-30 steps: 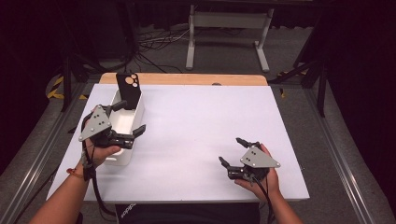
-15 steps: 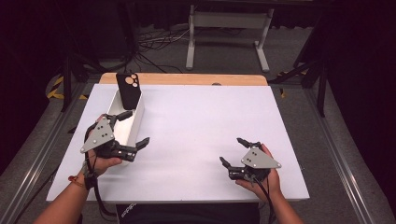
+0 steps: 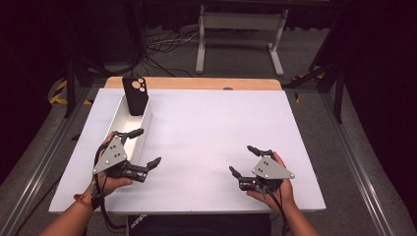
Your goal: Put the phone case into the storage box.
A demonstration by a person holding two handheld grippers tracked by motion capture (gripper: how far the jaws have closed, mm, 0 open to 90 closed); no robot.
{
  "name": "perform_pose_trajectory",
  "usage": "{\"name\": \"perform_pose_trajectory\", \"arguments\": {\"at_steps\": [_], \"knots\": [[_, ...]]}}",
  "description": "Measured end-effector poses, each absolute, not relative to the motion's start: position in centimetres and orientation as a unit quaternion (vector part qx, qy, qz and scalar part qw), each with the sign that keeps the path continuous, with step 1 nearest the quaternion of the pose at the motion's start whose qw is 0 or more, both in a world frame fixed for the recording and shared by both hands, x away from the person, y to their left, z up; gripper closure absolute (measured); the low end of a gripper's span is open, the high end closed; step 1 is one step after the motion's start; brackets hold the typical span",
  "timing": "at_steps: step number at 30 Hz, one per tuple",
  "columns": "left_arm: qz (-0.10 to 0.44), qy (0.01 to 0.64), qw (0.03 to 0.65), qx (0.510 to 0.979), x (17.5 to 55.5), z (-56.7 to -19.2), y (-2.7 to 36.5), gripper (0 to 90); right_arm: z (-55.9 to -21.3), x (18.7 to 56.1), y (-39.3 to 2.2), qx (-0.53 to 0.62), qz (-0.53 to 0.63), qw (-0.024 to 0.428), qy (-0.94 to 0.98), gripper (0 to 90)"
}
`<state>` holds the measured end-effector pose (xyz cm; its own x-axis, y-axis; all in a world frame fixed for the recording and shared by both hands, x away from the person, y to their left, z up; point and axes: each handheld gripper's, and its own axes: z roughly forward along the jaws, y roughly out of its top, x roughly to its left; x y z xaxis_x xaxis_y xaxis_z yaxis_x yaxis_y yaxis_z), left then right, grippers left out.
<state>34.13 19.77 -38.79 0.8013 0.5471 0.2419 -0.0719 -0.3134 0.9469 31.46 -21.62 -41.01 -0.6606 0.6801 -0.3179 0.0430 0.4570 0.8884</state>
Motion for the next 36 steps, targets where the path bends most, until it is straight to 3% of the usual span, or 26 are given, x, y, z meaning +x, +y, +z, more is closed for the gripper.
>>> {"name": "perform_pose_trajectory", "arguments": {"at_steps": [22,36], "knots": [[0.229,0.169,0.535,0.796,33.3,-42.7,19.0,2.5,-41.0,30.8,-21.2,0.224,0.483,0.328,0.780,15.1],[0.215,0.172,0.544,0.793,33.2,-43.0,19.4,2.7,-41.4,30.7,-21.0,0.223,0.477,0.331,0.783,14.4]]}}
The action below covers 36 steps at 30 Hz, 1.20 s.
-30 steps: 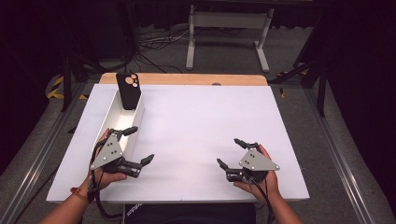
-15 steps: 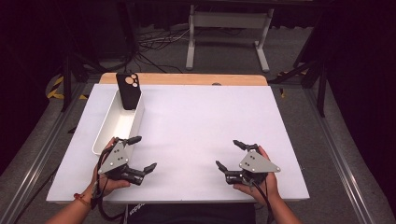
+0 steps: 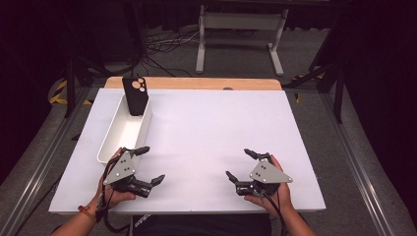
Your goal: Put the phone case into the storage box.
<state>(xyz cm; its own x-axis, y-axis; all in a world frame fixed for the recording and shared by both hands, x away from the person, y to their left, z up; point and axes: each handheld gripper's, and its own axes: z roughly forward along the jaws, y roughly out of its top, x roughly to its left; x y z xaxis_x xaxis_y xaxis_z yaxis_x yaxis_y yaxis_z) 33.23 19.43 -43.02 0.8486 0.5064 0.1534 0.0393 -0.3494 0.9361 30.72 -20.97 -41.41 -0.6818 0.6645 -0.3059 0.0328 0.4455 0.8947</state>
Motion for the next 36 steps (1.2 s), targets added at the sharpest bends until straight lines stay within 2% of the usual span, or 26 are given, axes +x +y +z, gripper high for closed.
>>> {"name": "perform_pose_trajectory", "arguments": {"at_steps": [36], "knots": [[0.233,0.181,0.547,0.784,33.30,-42.28,20.29,4.1,-41.29,30.90,-20.84,0.230,0.473,0.335,0.782,14.5]]}}
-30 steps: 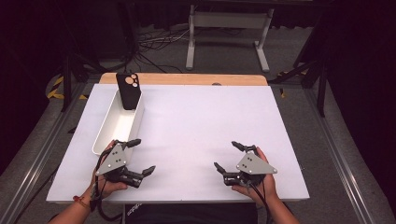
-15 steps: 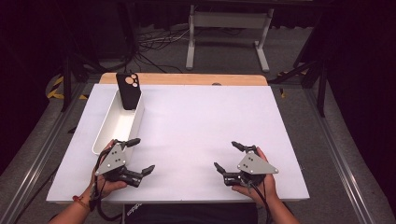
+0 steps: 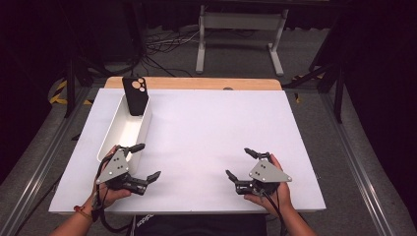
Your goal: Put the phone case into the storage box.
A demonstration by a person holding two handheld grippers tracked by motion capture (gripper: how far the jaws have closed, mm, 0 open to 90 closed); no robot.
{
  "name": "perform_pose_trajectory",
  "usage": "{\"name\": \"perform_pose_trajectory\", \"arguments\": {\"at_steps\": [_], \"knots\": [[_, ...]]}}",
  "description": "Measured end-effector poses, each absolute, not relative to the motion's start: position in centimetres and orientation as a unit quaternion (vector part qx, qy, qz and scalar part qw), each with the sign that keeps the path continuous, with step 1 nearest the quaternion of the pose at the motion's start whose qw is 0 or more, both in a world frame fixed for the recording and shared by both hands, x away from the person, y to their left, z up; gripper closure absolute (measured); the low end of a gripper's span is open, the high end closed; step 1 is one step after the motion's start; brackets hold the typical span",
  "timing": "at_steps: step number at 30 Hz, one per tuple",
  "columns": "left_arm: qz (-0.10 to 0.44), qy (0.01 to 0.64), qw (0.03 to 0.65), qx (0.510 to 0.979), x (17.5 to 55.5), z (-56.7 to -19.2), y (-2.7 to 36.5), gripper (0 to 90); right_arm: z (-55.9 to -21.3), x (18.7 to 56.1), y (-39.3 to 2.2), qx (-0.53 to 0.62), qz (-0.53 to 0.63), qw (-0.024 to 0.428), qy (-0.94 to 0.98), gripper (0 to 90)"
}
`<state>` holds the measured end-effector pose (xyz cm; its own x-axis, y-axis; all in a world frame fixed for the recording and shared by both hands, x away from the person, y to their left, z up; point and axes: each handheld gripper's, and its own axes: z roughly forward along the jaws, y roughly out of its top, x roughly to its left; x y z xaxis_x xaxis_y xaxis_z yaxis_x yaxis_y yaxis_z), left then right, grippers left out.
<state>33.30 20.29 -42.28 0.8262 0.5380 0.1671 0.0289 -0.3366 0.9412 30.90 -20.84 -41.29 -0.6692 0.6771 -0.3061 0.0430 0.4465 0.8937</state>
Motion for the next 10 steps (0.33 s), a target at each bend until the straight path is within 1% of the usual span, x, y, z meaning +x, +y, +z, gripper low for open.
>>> {"name": "perform_pose_trajectory", "arguments": {"at_steps": [4,10], "knots": [[0.225,0.188,0.550,0.782,33.57,-42.35,20.41,5.1,-41.38,31.08,-20.77,0.241,0.468,0.333,0.782,14.8],[0.236,0.189,0.540,0.786,33.46,-42.42,19.95,5.1,-41.41,30.84,-20.80,0.238,0.466,0.333,0.785,14.8]]}}
